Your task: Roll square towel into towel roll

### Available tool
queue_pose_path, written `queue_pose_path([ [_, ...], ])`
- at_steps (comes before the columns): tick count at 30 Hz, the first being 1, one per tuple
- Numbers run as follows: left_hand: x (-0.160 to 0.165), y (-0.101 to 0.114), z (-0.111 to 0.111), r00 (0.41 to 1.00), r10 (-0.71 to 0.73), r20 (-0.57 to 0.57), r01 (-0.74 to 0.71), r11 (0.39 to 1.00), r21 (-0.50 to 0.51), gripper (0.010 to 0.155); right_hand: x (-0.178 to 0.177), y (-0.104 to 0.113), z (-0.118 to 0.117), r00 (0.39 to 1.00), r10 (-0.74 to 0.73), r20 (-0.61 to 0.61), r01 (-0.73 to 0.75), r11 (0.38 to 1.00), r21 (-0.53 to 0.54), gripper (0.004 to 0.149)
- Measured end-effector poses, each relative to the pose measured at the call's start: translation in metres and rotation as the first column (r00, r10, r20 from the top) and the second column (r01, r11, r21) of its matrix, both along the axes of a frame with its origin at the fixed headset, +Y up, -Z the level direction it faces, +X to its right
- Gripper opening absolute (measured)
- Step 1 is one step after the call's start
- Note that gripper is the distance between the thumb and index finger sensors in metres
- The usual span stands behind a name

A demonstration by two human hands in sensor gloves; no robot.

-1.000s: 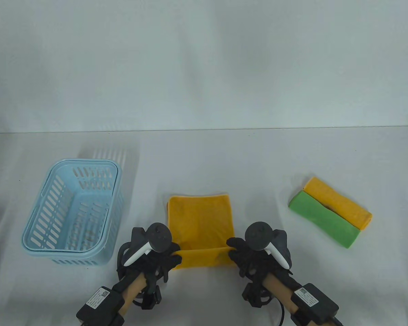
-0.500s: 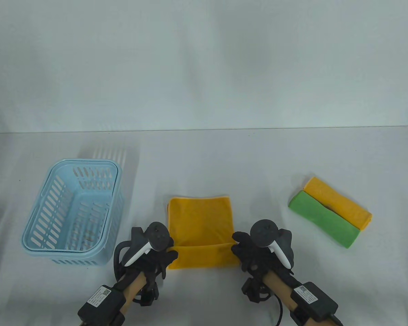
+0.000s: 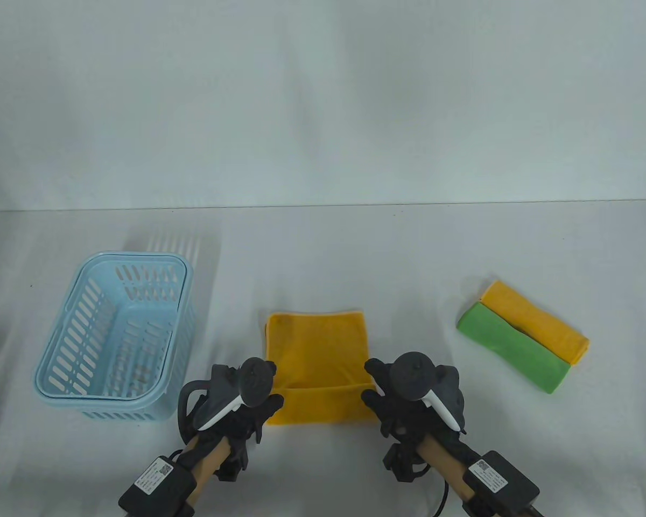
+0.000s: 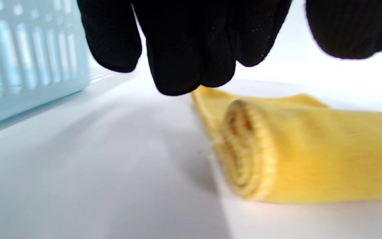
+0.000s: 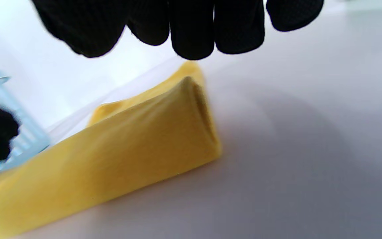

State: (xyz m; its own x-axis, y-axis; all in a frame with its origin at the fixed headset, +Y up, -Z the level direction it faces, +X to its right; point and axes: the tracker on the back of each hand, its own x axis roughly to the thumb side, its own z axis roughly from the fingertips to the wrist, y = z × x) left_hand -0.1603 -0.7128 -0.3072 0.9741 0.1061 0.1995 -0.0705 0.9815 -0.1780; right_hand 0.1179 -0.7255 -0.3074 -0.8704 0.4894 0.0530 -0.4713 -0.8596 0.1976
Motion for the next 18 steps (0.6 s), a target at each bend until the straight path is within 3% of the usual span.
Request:
queue_pose_path([
  [2,0.011,-0.001,0.006,0.993,-0.027,0.113,0.029,0.999,-0.016,0.07,-0.009,0.001,0.004,0.995,0.053,-0.084,-0.053,0.999,0.003,0.064],
  [5,0.024,-0.009,0.011,0.979,-0.129,0.159,0.13,0.991,0.005,0.07,-0.02,-0.005,0.007,0.971,0.197,-0.138,-0.193,0.98,0.042,0.06],
  [9,0.031,-0.018,0.009,0.958,-0.228,0.174,0.227,0.974,0.026,0.072,-0.023,-0.016,0.005,0.941,0.294,-0.17,-0.287,0.956,0.062,0.06],
  [18,0.03,-0.032,0.003,0.952,-0.258,0.167,0.265,0.964,-0.02,0.077,-0.024,-0.031,0.001,0.928,0.321,-0.188,-0.325,0.946,0.012,0.072],
])
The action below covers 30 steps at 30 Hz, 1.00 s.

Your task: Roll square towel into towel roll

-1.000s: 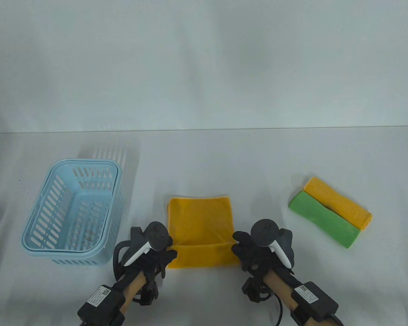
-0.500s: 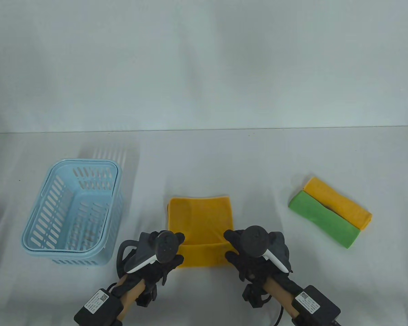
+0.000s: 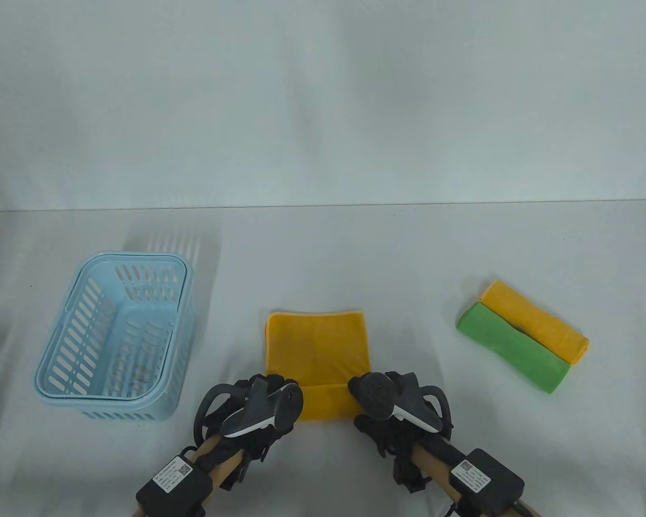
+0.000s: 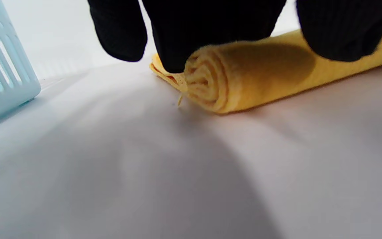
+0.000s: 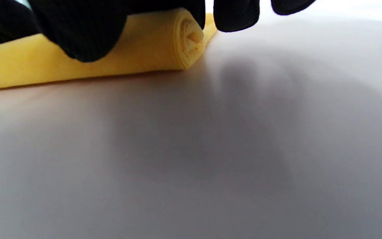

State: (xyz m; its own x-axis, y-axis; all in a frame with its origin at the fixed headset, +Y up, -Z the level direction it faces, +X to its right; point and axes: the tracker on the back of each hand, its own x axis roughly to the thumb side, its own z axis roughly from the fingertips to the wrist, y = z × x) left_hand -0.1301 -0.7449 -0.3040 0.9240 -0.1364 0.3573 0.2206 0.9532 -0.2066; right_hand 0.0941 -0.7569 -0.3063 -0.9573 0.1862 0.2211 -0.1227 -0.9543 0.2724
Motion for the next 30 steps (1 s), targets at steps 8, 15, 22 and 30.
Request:
queue_pose_path([
  [8,-0.001,-0.01,-0.004,1.0,-0.018,-0.015,0.017,0.998,-0.053,0.082,0.004,-0.008,-0.004,1.0,0.003,0.011,-0.003,0.999,-0.036,0.076],
  [15,-0.005,-0.016,-0.008,0.999,-0.029,-0.043,0.026,0.997,-0.077,0.082,0.004,-0.01,-0.006,1.0,0.011,0.026,-0.01,0.999,-0.036,0.074],
  [22,-0.014,-0.005,-0.013,0.99,0.106,-0.095,-0.117,0.986,-0.118,0.071,0.013,-0.004,-0.011,0.991,-0.116,0.067,0.119,0.992,-0.048,0.063],
  [30,-0.036,0.007,-0.018,0.894,0.33,-0.303,-0.385,0.912,-0.142,0.069,0.027,0.005,-0.014,0.909,-0.344,0.235,0.373,0.923,-0.096,0.063],
])
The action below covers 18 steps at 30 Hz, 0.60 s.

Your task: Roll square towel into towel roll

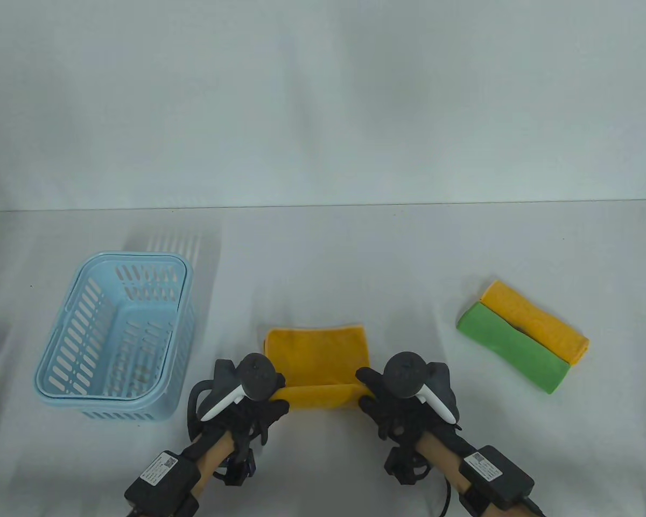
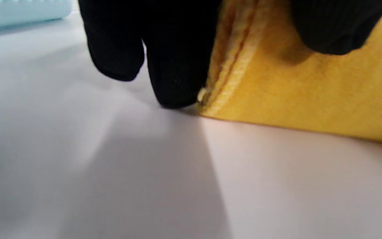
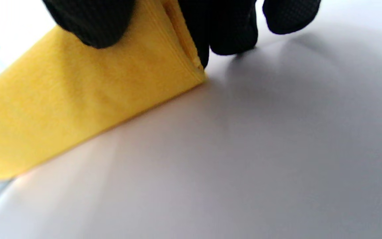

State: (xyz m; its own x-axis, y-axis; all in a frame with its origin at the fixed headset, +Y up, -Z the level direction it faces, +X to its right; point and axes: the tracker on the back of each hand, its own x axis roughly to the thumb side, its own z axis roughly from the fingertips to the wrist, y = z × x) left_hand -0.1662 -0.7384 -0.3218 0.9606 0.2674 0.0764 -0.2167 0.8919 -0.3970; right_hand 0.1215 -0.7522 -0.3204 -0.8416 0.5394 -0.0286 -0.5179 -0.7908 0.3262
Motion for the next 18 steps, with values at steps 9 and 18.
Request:
queue_pose_path([
  [9,-0.001,-0.002,0.0,0.994,-0.1,-0.034,0.102,0.994,0.041,0.07,0.001,-0.003,0.001,0.993,0.058,0.101,-0.061,0.998,0.023,0.065],
  [18,-0.009,-0.006,-0.006,0.989,-0.125,-0.083,0.13,0.99,0.056,0.071,0.014,-0.004,-0.005,0.987,0.002,0.162,-0.006,1.0,0.02,0.065],
])
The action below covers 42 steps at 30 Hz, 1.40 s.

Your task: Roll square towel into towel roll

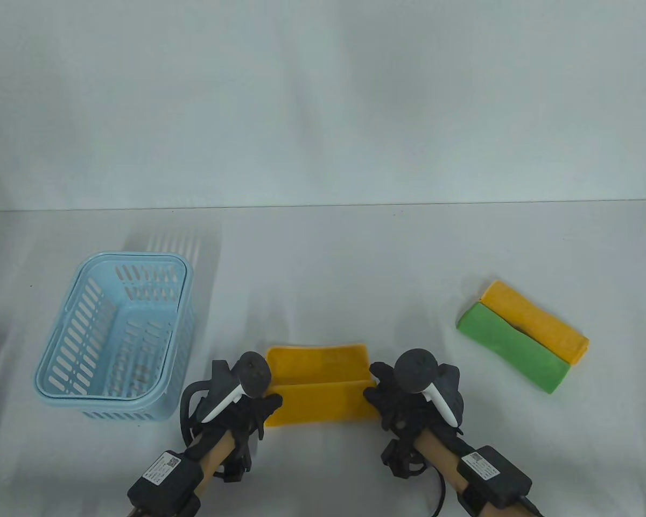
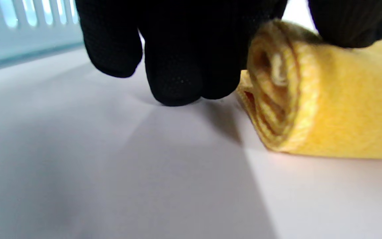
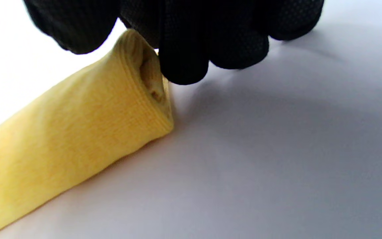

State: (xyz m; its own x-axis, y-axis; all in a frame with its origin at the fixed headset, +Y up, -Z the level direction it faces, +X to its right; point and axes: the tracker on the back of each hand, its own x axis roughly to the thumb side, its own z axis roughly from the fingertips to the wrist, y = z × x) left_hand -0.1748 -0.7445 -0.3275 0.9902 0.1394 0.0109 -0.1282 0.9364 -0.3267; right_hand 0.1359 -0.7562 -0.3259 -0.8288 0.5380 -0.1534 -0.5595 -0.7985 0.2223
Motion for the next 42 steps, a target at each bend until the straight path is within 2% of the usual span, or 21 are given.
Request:
queue_pose_path([
  [5,0.0,0.004,0.001,1.0,0.004,0.003,-0.004,1.0,0.025,0.073,0.001,0.001,-0.001,1.0,-0.008,-0.006,0.008,1.0,0.0,0.066],
  [13,0.009,0.021,0.011,0.996,-0.046,0.076,0.035,0.99,0.139,0.076,0.0,0.009,0.003,1.0,-0.003,-0.021,0.004,0.999,0.04,0.068],
  [19,0.028,0.027,0.024,0.958,-0.117,0.261,0.066,0.978,0.196,0.071,-0.012,0.024,0.012,0.994,0.029,-0.108,-0.014,0.991,0.131,0.066],
  [21,0.036,0.025,0.027,0.94,-0.159,0.303,0.097,0.973,0.209,0.071,-0.021,0.026,0.015,0.978,0.054,-0.2,-0.026,0.99,0.141,0.062],
  [24,0.042,0.02,0.03,0.923,-0.203,0.326,0.14,0.969,0.206,0.07,-0.031,0.024,0.02,0.953,0.166,-0.254,-0.124,0.977,0.171,0.056],
  [28,0.047,0.008,0.028,0.908,-0.249,0.338,0.2,0.964,0.175,0.076,-0.038,0.013,0.02,0.914,0.267,-0.305,-0.232,0.962,0.146,0.066],
  [32,0.048,-0.003,0.025,0.896,-0.282,0.342,0.244,0.958,0.151,0.081,-0.039,0.0,0.017,0.894,0.309,-0.324,-0.29,0.951,0.107,0.074],
  [37,0.048,-0.011,0.023,0.891,-0.304,0.337,0.276,0.952,0.129,0.087,-0.041,-0.009,0.016,0.868,0.371,-0.33,-0.353,0.929,0.116,0.079],
  [40,0.047,-0.014,0.021,0.891,-0.314,0.329,0.288,0.949,0.125,0.085,-0.042,-0.01,0.015,0.865,0.392,-0.313,-0.368,0.92,0.133,0.077],
  [42,0.047,-0.015,0.021,0.89,-0.319,0.327,0.293,0.948,0.127,0.082,-0.041,-0.009,0.015,0.875,0.384,-0.294,-0.357,0.923,0.144,0.07],
])
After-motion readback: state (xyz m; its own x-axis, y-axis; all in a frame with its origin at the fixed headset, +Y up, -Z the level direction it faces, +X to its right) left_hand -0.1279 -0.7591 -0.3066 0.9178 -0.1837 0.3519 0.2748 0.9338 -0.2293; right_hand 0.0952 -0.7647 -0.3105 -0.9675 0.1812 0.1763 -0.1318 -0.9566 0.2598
